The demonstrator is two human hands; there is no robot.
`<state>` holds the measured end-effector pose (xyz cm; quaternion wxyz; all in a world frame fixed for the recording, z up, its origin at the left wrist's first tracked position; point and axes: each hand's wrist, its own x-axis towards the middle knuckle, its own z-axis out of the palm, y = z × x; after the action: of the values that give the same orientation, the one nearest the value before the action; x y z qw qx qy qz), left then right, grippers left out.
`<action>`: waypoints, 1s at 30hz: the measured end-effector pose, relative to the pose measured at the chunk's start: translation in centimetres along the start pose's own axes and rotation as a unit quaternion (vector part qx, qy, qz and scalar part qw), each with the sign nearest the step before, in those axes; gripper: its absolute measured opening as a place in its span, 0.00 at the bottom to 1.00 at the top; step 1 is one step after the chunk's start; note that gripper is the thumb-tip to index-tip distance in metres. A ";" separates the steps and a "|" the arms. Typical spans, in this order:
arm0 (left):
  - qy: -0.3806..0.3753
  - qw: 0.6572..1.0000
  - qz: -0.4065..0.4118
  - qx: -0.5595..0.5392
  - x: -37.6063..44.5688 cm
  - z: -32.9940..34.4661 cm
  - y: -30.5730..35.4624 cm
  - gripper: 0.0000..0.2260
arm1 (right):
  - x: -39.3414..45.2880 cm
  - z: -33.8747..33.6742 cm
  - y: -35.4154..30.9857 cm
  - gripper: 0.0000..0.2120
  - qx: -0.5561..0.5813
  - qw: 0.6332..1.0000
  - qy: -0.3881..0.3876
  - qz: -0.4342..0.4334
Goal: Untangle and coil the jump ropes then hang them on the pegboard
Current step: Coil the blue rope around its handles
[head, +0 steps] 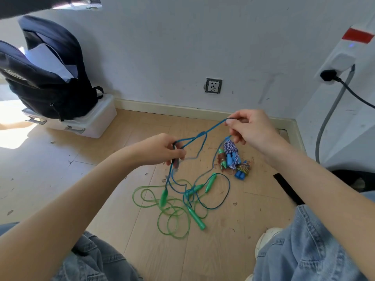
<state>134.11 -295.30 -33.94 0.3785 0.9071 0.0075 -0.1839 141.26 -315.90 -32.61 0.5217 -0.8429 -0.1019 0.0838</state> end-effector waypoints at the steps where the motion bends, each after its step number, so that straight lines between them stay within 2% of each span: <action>1: 0.013 1.000 0.000 -0.021 -0.1 -0.1 -0.1 0.07 | 0.1 -0.1 0.2 0.09 -0.032 0.999 0.021 -0.006; 2: 0.028 0.998 0.002 -0.048 -0.2 -0.3 -0.2 0.06 | 0.3 -0.3 0.3 0.07 -0.065 0.997 0.028 -0.008; 4: 0.062 0.995 0.017 -0.082 -0.4 -0.5 -0.1 0.06 | 0.2 -0.6 0.5 0.03 -0.146 0.989 -0.010 0.002; 5: 0.072 0.994 0.027 -0.083 -0.5 -0.5 0.0 0.08 | 0.0 -0.5 0.5 0.06 -0.192 0.980 -0.045 0.004; 6: 0.072 0.994 0.034 -0.077 -0.7 -0.5 0.1 0.09 | -0.3 -0.2 0.5 0.12 -0.223 0.972 -0.082 -0.005; 8: 0.044 0.997 0.042 -0.055 -1.0 -0.2 0.6 0.10 | -0.9 0.6 0.2 0.24 -0.209 0.963 -0.164 -0.042; 9: 0.029 0.998 0.047 -0.044 -1.1 0.0 0.9 0.09 | -1.3 1.0 0.0 0.27 -0.181 0.960 -0.206 -0.055; 11: 0.021 0.997 0.065 -0.030 -1.2 0.2 1.3 0.08 | -1.7 1.6 -0.2 0.21 -0.131 0.950 -0.278 -0.057; 14: 0.068 0.994 0.074 -0.042 -1.0 0.3 1.3 0.07 | -2.0 2.0 -0.5 0.02 -0.103 0.940 -0.324 -0.035; 16: 0.101 0.992 0.065 -0.049 -0.8 0.2 0.8 0.09 | -1.8 1.9 -0.7 0.05 -0.108 0.953 -0.281 -0.031; 18: 0.097 0.994 0.043 -0.029 -0.5 0.1 0.4 0.13 | -1.1 1.3 -0.8 0.04 -0.139 0.975 -0.163 -0.057; 21: 0.060 0.990 -0.001 0.129 -0.1 0.1 -0.2 0.14 | -0.2 0.4 -0.5 0.04 -0.192 0.976 0.022 -0.103; 23: 0.040 0.975 -0.025 0.215 0.1 0.3 -0.6 0.13 | -0.1 0.2 -0.2 0.06 -0.193 0.971 0.077 -0.122; 25: 0.046 0.974 -0.046 0.218 0.1 0.3 -0.6 0.10 | -0.2 0.5 0.0 0.06 -0.209 0.962 0.098 -0.147; 27: 0.070 0.989 -0.054 0.118 0.0 0.2 -0.4 0.11 | 0.0 0.5 0.3 0.06 -0.222 0.958 0.101 -0.149; 28: 0.083 0.995 -0.051 0.010 -0.1 0.1 -0.2 0.11 | 0.2 0.3 0.4 0.06 -0.215 0.962 0.099 -0.137; 30: 0.094 0.968 -0.033 -0.232 -0.5 -0.5 0.3 0.13 | 0.4 0.0 0.5 0.05 -0.198 0.970 0.096 -0.108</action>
<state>133.82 -295.08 -33.19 0.5699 0.8070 0.1150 -0.1038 141.73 -315.98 -33.13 0.3582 -0.9174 -0.1561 -0.0762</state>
